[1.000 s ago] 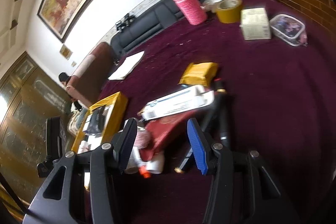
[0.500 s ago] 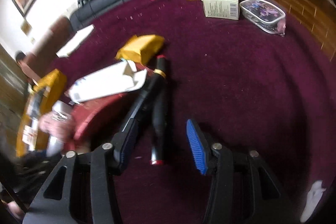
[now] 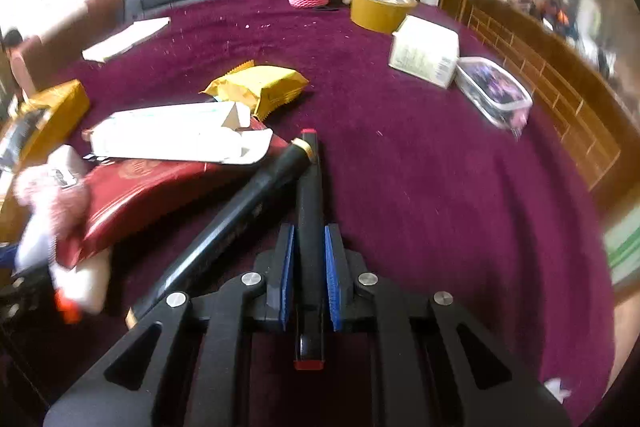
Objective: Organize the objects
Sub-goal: 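Carry bottle and marker to tray and open both tools to release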
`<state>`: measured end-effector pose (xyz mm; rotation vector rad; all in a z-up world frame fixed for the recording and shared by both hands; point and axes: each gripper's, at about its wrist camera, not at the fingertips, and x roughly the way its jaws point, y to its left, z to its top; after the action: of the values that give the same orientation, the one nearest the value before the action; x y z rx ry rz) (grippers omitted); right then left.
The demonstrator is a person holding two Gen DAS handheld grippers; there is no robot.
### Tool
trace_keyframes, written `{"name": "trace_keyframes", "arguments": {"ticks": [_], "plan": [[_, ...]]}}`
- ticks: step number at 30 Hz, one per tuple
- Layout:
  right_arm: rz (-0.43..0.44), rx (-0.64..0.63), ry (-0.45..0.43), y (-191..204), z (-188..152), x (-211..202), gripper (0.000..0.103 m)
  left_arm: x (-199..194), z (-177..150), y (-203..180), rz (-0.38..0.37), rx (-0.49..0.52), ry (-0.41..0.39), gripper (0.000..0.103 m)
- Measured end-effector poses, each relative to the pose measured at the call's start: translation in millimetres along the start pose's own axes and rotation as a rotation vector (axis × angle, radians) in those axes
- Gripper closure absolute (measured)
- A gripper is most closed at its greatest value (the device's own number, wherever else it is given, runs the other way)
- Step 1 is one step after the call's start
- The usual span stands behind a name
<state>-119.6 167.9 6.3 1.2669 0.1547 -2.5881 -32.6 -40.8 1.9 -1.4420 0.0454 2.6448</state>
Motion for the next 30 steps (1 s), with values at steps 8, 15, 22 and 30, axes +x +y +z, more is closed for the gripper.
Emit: {"name": "trace_keyframes", "arguments": {"ticks": [8,15,22,30], "plan": [[0.132,0.159,-0.075,-36.0,-16.1,-58.5,0.091,-18.9,-2.6,7.9,-0.098,-0.047,-0.034,0.074],[0.324,0.149,-0.127,-1.4,-4.7,-76.8,0.091,-49.9,-2.8,29.6,-0.139,-0.108,-0.083,0.074],[0.468,0.044,-0.091,71.8,4.6,-80.7,0.091,-78.0,-6.6,63.2,-0.137,-0.175,-0.144,0.073],[0.577,-0.045,-0.035,142.6,9.1,-72.8,0.091,-90.4,-17.5,114.7,-0.110,-0.265,-0.180,0.073]]}}
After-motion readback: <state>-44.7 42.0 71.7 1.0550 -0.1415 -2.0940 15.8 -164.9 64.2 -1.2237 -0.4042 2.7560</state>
